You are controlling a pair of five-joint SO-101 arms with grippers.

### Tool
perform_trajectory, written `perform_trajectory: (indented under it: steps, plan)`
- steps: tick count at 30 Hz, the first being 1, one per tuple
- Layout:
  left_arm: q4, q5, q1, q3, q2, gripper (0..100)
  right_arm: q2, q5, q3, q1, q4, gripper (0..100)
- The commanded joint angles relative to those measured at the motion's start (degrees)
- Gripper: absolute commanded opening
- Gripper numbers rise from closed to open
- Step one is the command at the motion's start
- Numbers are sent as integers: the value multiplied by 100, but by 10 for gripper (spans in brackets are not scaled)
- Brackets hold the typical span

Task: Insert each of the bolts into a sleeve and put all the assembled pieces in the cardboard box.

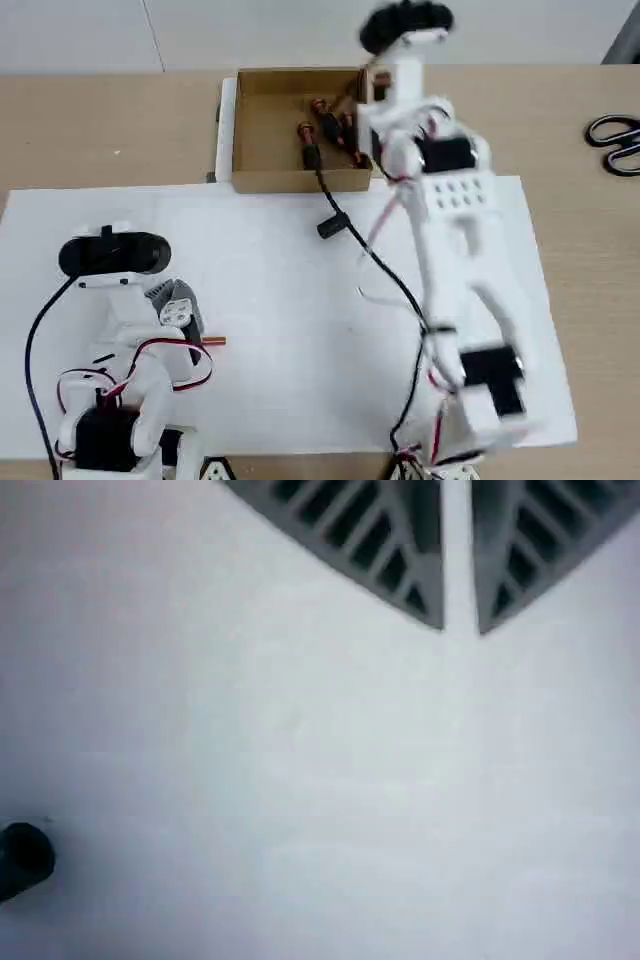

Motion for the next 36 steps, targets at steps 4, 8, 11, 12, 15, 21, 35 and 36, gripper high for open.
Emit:
perform_trajectory:
  steps: [4,8,11,12,15,21,35,36]
  plan:
    - [26,141,-9,-215,18,6,1499,70,-2075,-277,-31,4]
    - [26,185,-9,-233,18,6,2237,70,-2743,-312,-31,7]
    - [26,185,-9,-242,18,6,2615,70,-3059,-321,4,9]
    - [26,185,-9,-242,18,6,2703,79,-3112,-321,4,9]
    - [105,176,-9,-251,18,6,2862,396,-3121,-347,57,13]
    - [448,176,-9,-347,18,6,3020,615,-3121,-374,637,191]
    - [545,167,-18,-541,18,6,1991,334,-3147,-136,1393,270]
    - [545,167,-18,-541,18,6,1842,105,-3138,-110,1578,269]
